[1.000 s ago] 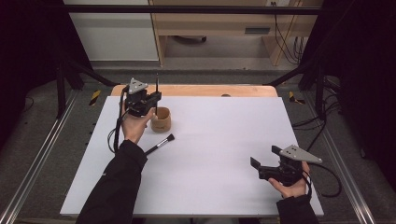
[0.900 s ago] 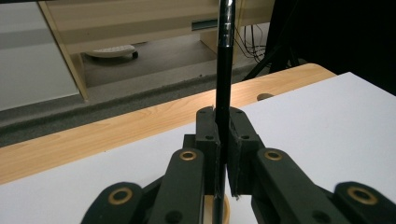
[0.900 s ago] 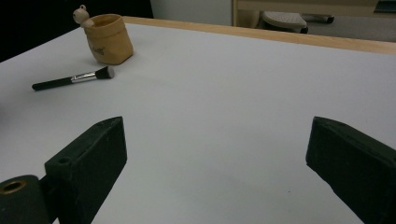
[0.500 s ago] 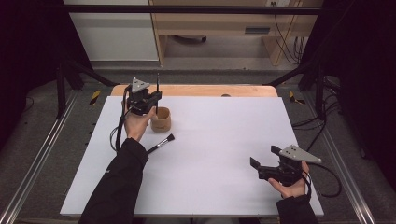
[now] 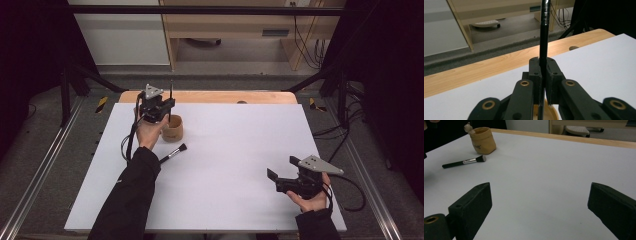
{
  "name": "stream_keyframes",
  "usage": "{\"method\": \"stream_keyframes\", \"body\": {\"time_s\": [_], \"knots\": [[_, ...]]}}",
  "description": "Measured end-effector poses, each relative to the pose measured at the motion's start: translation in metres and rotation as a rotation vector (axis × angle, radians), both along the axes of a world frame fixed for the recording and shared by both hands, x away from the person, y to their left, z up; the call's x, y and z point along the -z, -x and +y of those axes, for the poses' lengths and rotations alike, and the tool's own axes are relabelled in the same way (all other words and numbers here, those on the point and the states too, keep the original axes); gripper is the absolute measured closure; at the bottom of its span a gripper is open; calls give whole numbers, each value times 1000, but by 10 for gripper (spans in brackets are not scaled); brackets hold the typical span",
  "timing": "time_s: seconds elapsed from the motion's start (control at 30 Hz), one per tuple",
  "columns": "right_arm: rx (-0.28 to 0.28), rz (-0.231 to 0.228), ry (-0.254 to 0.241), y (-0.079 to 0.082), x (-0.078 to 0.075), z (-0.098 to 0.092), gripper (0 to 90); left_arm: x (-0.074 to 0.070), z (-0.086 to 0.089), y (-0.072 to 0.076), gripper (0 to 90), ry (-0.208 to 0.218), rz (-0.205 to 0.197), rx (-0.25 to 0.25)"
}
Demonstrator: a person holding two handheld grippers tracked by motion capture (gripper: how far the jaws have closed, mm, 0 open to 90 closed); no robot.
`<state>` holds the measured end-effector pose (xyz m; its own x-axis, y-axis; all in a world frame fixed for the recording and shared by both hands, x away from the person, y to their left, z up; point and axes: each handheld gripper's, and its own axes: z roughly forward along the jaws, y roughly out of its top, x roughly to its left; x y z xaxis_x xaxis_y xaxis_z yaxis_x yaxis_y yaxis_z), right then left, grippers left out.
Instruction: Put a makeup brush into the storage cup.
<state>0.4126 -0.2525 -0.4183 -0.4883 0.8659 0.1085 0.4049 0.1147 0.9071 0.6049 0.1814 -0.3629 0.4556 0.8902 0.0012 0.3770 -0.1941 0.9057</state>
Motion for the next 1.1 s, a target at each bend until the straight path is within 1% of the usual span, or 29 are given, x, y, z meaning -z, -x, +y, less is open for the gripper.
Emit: {"method": "stream_keyframes", "body": {"time_s": [0.03,0.07,0.23,0.3,0.43,0.47,0.53,0.57,0.6,0.63,0.67,0.7,1.03,1.1], "knots": [[0,-2,0,0,0,0,61,1,-1,0,843,-1,2,0],[1,-2,0,0,0,0,61,2,-1,-1,843,-10,4,3],[-1,1,0,0,0,0,61,4,-3,-2,843,-12,6,3],[-1,-2,0,0,0,0,61,6,-4,-3,843,-26,6,7],[-3,2,-2,0,0,1,61,11,-7,-4,843,-21,5,2],[-3,1,0,0,0,0,61,12,-7,-4,843,-30,6,6],[-3,-2,2,0,0,0,61,15,-7,-5,843,-23,11,-1],[-3,-2,2,0,0,0,61,16,-6,-5,843,-33,11,-1],[-2,1,1,0,0,0,61,18,-6,-5,843,-13,8,-8],[-1,3,-3,0,0,1,61,19,-5,-5,844,-17,12,-4],[-2,6,-2,0,0,1,61,21,-5,-5,843,-10,14,-5],[-2,5,-1,0,0,1,61,23,-5,-5,844,-22,16,-3],[-5,4,2,0,1,2,63,33,-4,-3,844,-8,29,5],[-4,4,4,0,1,2,63,35,-5,-2,844,-17,29,8]]}}
